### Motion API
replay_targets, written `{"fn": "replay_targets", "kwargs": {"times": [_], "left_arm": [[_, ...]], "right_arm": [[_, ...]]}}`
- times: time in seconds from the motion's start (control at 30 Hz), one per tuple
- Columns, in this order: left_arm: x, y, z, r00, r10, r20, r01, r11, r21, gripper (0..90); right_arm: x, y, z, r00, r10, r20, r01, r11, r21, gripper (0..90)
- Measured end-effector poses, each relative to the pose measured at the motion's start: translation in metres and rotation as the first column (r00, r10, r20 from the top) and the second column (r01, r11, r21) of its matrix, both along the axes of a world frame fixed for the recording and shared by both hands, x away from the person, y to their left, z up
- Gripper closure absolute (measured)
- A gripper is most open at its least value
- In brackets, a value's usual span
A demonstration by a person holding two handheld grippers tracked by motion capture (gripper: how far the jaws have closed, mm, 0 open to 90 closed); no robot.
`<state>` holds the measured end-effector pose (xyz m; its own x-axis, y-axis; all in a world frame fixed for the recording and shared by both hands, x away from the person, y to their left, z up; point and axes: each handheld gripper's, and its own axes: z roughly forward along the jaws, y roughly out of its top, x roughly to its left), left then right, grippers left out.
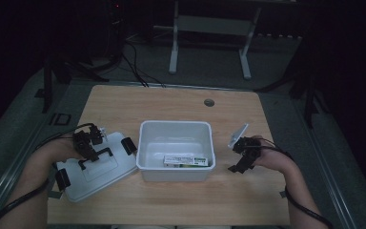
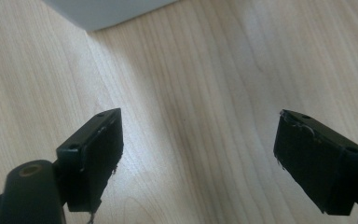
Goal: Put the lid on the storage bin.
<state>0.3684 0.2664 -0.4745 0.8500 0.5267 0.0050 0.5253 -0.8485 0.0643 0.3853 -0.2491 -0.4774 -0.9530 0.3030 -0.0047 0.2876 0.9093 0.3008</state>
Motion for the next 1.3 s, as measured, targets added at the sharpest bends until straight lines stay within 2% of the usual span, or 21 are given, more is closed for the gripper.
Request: {"fn": "replay_targets", "kwargs": {"times": [0.03, 0.2, 0.33, 0.67, 0.9, 1.3], "left_arm": [[0.000, 0.000, 0.000, 0.9999, 0.003, -0.011, -0.003, 1.0000, -0.005, 82.4], [-0.002, -0.001, 0.001, 0.9997, -0.023, -0.009, 0.023, 0.9997, 0.002, 83.8], [-0.003, 0.001, 0.007, 0.9997, -0.023, -0.013, 0.023, 0.9997, -0.009, 84.0], [-0.013, 0.010, 0.030, 0.9993, -0.034, -0.012, 0.034, 0.9991, -0.027, 83.9], [-0.020, 0.016, 0.045, 0.9996, -0.026, -0.009, 0.025, 0.9991, -0.035, 83.9], [-0.027, 0.016, 0.079, 0.9986, -0.043, 0.031, 0.044, 0.9980, -0.045, 83.9]], "right_arm": [[0.000, -0.001, -0.001, 1.0000, 0.001, 0.002, -0.001, 1.0000, 0.001, 15.5], [-0.005, -0.005, -0.006, 0.9997, -0.010, 0.020, 0.010, 0.9996, 0.025, 15.5], [-0.008, -0.007, -0.008, 0.9992, -0.018, 0.035, 0.016, 0.9988, 0.046, 15.4], [-0.013, -0.012, -0.007, 0.9990, -0.022, 0.038, 0.019, 0.9968, 0.078, 15.4], [-0.014, -0.014, -0.008, 0.9990, -0.022, 0.039, 0.019, 0.9967, 0.079, 15.4], [-0.015, -0.016, -0.008, 0.9992, -0.021, 0.033, 0.018, 0.9966, 0.081, 14.5]]}}
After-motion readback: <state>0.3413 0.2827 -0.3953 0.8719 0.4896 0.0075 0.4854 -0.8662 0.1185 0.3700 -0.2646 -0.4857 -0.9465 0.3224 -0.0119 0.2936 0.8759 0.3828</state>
